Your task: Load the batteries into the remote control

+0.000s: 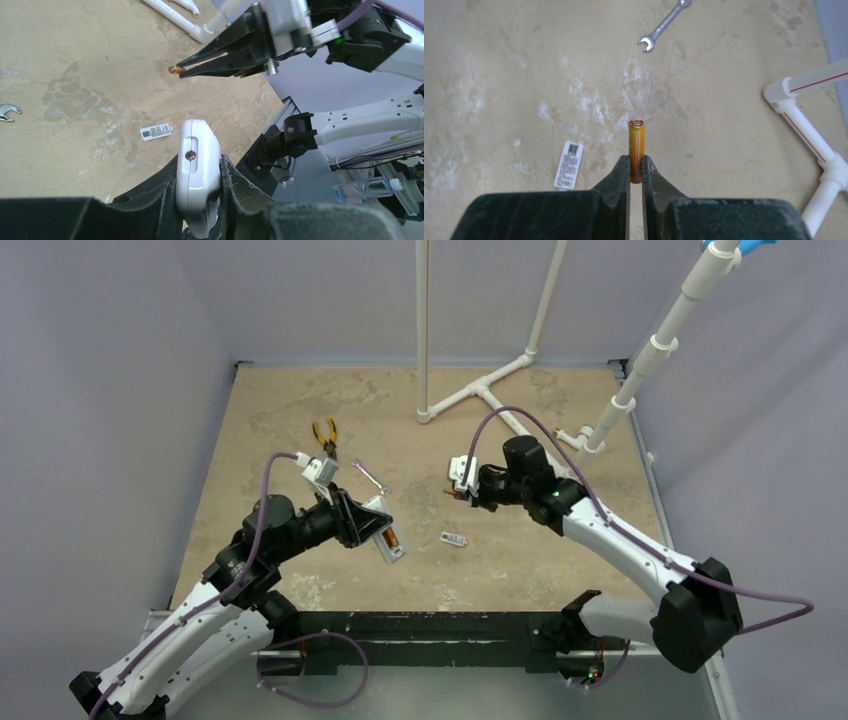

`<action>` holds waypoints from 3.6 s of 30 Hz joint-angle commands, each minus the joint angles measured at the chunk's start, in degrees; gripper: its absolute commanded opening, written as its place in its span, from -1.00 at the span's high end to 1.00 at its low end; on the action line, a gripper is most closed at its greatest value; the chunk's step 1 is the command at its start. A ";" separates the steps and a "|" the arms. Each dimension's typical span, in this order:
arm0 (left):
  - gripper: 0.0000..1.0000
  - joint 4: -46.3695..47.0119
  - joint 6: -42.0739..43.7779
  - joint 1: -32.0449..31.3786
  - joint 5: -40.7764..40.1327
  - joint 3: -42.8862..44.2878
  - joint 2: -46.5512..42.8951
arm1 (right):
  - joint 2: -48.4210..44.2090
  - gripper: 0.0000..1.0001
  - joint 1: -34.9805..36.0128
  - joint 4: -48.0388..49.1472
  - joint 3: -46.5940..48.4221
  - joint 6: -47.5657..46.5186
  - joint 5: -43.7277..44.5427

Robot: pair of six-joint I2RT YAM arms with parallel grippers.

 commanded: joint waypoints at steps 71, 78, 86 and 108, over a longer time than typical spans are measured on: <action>1.00 58.03 -28.86 0.85 -0.74 -12.13 30.63 | -2.23 1.00 16.85 -23.21 24.00 57.84 18.46; 1.00 58.54 -28.80 0.94 -0.84 -12.13 30.61 | -0.51 1.00 17.17 -24.64 24.23 59.68 18.36; 1.00 58.64 -29.05 1.12 -0.68 -12.34 30.56 | 1.31 1.00 17.45 -24.43 23.35 60.93 17.54; 1.00 59.99 -30.14 1.12 -0.22 -12.68 31.11 | 4.54 1.00 17.67 -26.41 22.84 60.42 19.49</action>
